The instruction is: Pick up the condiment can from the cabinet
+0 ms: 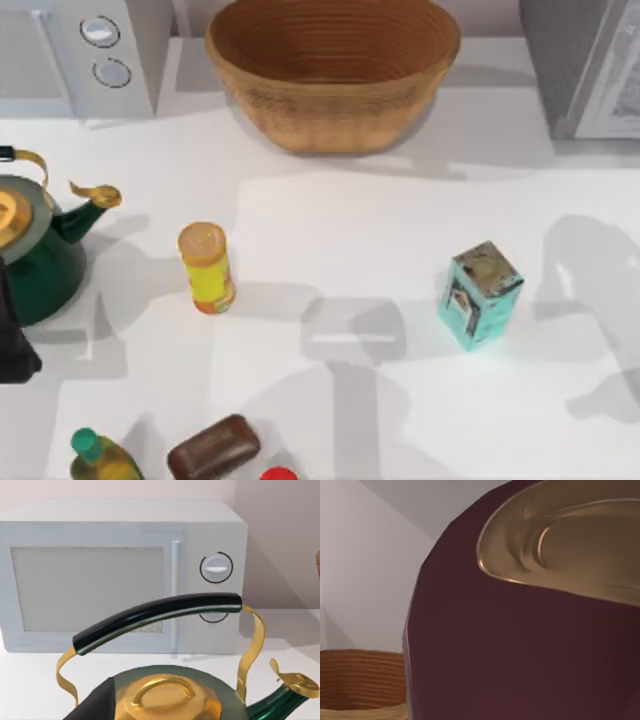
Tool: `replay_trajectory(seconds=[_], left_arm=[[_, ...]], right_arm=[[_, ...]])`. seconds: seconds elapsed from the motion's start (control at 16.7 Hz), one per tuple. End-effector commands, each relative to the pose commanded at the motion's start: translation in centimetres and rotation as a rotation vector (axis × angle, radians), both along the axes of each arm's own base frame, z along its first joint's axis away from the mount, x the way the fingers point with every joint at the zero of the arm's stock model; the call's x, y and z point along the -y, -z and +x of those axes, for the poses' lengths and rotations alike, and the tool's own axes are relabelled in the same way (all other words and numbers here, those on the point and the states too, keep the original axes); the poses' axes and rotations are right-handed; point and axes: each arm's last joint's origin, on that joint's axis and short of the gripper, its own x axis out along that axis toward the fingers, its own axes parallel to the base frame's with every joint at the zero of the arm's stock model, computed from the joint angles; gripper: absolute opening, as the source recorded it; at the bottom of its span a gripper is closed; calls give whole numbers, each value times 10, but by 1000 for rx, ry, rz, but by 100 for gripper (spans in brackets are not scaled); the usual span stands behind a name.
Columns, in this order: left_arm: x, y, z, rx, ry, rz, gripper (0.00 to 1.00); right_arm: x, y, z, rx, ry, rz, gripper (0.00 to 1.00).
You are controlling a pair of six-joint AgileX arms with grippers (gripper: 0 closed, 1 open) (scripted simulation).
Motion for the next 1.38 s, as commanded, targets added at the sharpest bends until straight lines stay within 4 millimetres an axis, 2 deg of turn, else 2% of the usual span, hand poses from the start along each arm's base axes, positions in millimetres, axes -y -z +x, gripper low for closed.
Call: replay_trajectory(seconds=[0.18, 0.3, 0.48, 0.72, 0.9, 1.26, 1.38], left_arm=[[0, 0, 0, 0, 0, 0, 100], [0, 0, 0, 0, 0, 0, 100], [0, 0, 0, 0, 0, 0, 100], [0, 0, 0, 0, 0, 0, 100], [0, 0, 0, 0, 0, 0, 100], [0, 0, 0, 0, 0, 0, 100], [0, 0, 0, 0, 0, 0, 100]], right_arm=[[-32, -11, 40, -68, -124, -23, 0], [-63, -4, 68, -142, -220, -51, 0], [-113, 28, 96, -277, -360, -109, 0], [-163, 76, 102, -447, -509, -194, 0], [-179, 94, 98, -513, -563, -230, 0], [-179, 96, 98, -519, -562, -231, 0], [-185, 99, 103, -507, -564, -231, 0]])
